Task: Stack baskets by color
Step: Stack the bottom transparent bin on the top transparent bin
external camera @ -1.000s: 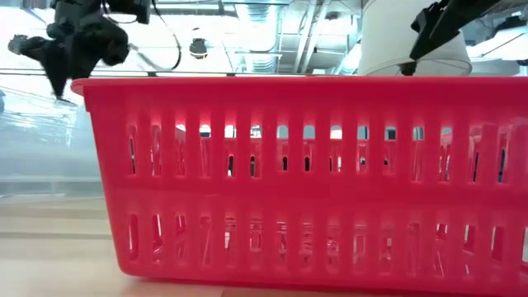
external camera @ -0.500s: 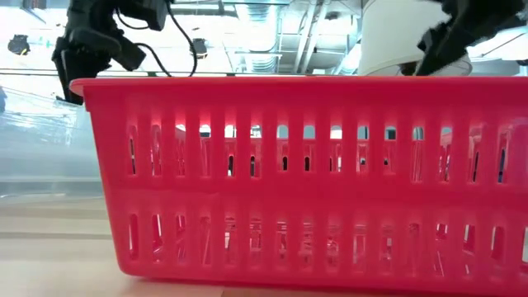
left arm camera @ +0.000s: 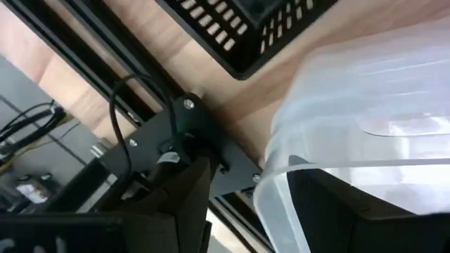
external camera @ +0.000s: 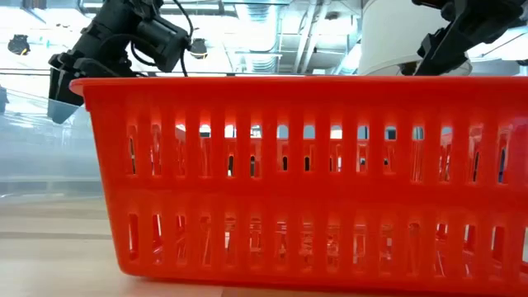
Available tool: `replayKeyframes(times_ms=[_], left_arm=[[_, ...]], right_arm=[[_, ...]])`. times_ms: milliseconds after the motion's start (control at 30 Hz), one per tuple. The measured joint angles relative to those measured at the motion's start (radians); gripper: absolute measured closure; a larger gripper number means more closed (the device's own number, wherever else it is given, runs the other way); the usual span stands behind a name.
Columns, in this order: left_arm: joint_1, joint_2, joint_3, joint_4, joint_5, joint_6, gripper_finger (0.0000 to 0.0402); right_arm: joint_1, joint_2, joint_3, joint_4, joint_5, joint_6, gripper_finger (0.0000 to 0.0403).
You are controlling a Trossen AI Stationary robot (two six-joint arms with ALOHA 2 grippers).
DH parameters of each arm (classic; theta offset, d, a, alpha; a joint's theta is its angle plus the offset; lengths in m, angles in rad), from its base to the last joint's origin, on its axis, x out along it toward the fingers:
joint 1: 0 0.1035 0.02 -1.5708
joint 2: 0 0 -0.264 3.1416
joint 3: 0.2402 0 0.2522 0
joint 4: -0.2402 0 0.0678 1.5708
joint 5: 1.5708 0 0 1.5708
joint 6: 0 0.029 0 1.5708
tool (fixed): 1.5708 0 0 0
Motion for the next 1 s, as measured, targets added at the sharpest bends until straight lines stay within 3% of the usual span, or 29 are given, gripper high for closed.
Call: replayKeyframes(times_ms=[500,800,1000], left_arm=[[0.121,0.054,0.0,-0.007,-0.194,0.046,0.0223],[0.086,-0.032,0.0,-0.007,0.047,0.053,0.0223],[0.003,-0.047,0.0,-0.006,0.15,0.042,0.0223]], right_arm=[[0.0,0.0,0.0,0.001,-0.001,0.0,0.0138],[-0.031,0.004,0.0,0.011,-0.001,-0.01,0.0138],[-0.076,0.01,0.001,0.075,-0.001,-0.104,0.0138]])
